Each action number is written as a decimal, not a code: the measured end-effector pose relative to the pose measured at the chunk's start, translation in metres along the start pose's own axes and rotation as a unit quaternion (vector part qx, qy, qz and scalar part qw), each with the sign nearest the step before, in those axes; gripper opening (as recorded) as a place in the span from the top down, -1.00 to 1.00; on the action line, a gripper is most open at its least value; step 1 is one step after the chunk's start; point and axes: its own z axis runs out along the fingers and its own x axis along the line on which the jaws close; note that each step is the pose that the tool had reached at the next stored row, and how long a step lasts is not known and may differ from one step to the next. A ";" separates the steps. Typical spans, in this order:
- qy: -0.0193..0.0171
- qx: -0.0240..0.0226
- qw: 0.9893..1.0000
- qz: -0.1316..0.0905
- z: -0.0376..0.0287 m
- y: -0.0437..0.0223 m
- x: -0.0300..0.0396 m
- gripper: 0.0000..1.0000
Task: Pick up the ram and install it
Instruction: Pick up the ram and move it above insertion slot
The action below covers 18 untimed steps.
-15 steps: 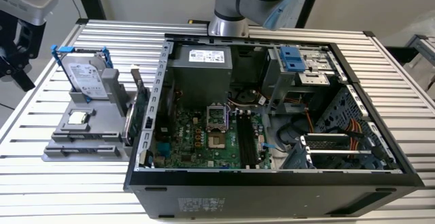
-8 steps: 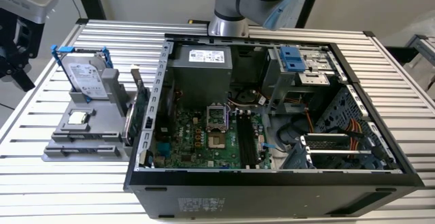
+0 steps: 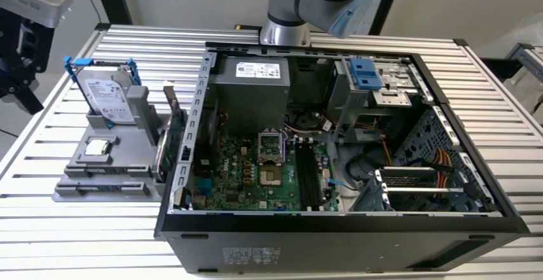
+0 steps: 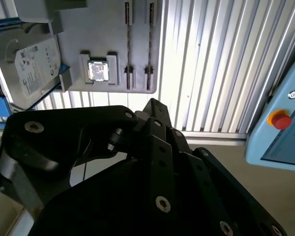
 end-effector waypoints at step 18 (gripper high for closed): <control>0.002 0.000 0.999 -0.043 0.0000 0.0000 0.0000 1.00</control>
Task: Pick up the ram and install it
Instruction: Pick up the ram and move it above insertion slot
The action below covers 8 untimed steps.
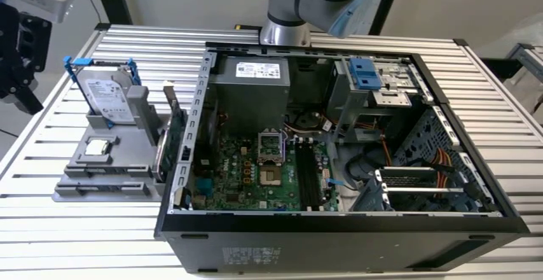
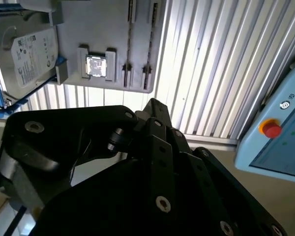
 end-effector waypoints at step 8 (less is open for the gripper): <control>0.001 0.000 1.000 -0.019 0.0000 0.0001 0.0000 1.00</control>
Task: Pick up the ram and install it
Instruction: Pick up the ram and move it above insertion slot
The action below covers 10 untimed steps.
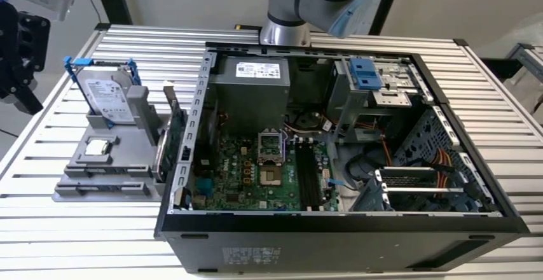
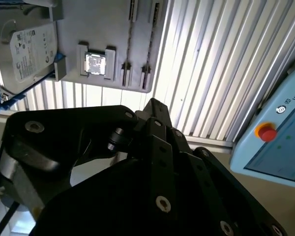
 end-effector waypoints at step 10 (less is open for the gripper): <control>0.001 0.000 1.000 -0.027 0.0000 -0.0001 0.0000 1.00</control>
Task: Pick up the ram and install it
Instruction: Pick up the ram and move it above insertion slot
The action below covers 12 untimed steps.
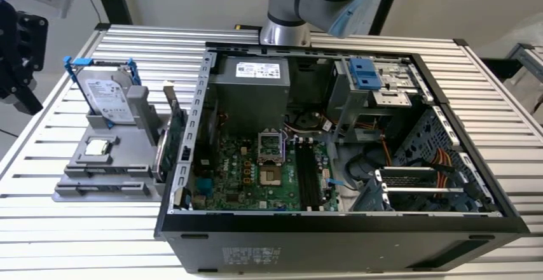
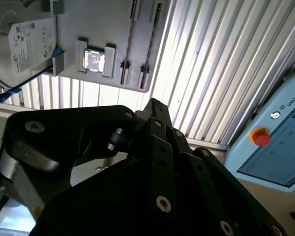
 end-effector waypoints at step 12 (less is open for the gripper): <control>0.002 0.000 0.999 -0.045 0.0000 0.0000 0.0000 1.00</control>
